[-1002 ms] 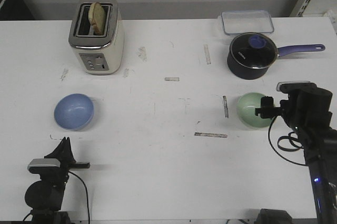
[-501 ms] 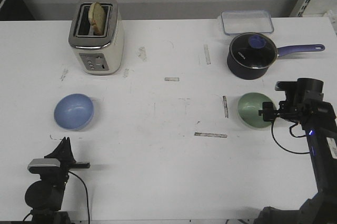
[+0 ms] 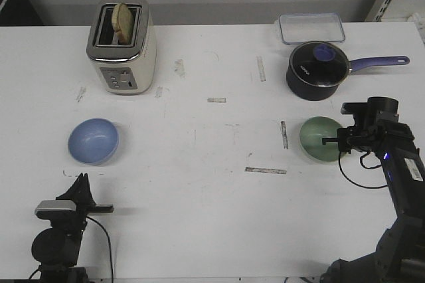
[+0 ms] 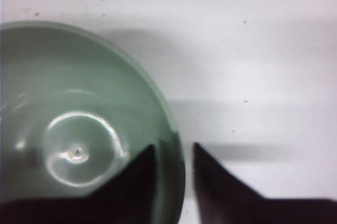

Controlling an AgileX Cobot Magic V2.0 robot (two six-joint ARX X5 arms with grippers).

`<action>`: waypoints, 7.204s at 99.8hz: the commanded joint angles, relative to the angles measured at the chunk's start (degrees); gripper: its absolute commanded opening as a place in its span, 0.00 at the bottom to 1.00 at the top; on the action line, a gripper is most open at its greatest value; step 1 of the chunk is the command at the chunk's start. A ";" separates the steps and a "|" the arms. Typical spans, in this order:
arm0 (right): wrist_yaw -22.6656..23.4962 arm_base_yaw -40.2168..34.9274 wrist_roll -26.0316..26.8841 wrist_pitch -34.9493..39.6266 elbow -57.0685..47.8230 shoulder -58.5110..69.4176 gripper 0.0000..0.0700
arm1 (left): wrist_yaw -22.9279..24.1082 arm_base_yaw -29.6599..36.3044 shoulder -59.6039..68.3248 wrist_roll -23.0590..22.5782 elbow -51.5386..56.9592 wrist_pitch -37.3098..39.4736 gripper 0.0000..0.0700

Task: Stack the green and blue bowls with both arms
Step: 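Reach the right gripper down to the rim of the pale green bowl and grasp it, then carry the green bowl with the right gripper toward the table center and set it down, then open the right gripper and retract it to the rest pose, then reach the left gripper to the rim of the light blue bowl and grasp it, then lift the blue bowl with the left gripper and lower it into the green bowl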

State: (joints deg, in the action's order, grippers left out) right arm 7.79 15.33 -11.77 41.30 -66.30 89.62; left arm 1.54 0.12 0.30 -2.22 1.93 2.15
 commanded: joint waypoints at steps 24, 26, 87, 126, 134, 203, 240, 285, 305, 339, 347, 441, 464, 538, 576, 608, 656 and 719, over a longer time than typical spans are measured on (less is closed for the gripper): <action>1.33 -1.40 1.38 2.08 -5.97 -1.55 0.00 | -0.02 -0.04 -0.11 0.11 -1.16 0.52 0.00; 1.62 -1.66 1.68 2.54 -6.60 -1.79 0.00 | -0.02 -0.04 -0.11 0.13 -1.16 0.52 0.00; 13.51 -42.16 7.48 4.79 -16.92 1.11 0.00 | -0.02 -0.04 -0.11 0.11 -1.16 0.50 0.00; 6.91 -50.64 6.69 -0.48 -16.92 14.99 0.00 | -0.02 -0.04 -0.11 0.11 -1.16 0.50 0.00; 6.73 -50.62 6.25 -0.72 -16.92 16.50 0.00 | -0.02 -0.04 -0.11 0.11 -1.16 0.50 0.00; 10.03 -48.02 6.38 -4.39 -18.40 6.27 0.45 | -0.02 -0.04 -0.11 0.11 -1.16 0.52 0.00; -8.50 -34.73 9.70 -1.77 -17.31 -10.12 0.00 | -0.02 -0.04 -0.11 0.11 -1.16 0.52 0.00; -9.75 -17.25 12.44 -13.70 20.46 -39.78 0.00 | -0.02 -0.04 -0.11 0.11 -1.16 0.48 0.00; -9.75 -16.11 12.41 -17.90 31.54 -53.70 0.00 | -0.02 -0.04 -0.11 0.11 -1.16 0.55 0.00; -9.75 -16.11 12.00 -20.59 35.45 -63.36 0.00 | -0.02 -0.04 0.02 5.88 2.14 8.55 0.00; -9.75 -16.13 11.98 -20.70 35.45 -63.30 0.00 | -0.02 -0.04 1.20 4.98 7.23 8.15 0.00; -9.73 -16.13 11.96 -20.70 35.47 -63.25 0.00 | 0.00 -9.44 61.70 1.44 66.53 -32.81 0.76; -9.75 -16.15 11.96 -20.76 35.47 -62.60 0.00 | -3.26 -15.54 72.32 3.89 66.53 -42.88 0.77; -9.70 -16.17 11.98 -21.79 35.47 -60.67 0.00 | -10.75 -17.09 90.47 4.90 66.53 -39.32 0.16; -9.68 -16.17 11.98 -21.79 35.47 -60.67 0.00 | -11.58 -16.92 89.92 8.87 68.00 -35.39 0.00; -9.70 -16.17 11.96 -21.84 35.47 -60.67 0.00 | -23.37 -12.66 84.98 14.29 78.38 -36.63 0.00; -9.68 -16.17 12.00 -21.81 35.47 -60.65 0.00 | -22.60 19.80 80.50 12.46 79.95 -42.47 0.00; -9.68 -16.17 11.98 -21.79 35.47 -60.67 0.00 | -14.84 29.90 93.26 11.47 79.95 -44.61 0.00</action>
State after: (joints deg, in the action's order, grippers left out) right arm -1.76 -0.78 -0.12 20.25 -30.70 28.88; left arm -13.28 29.65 92.95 9.78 80.73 -42.52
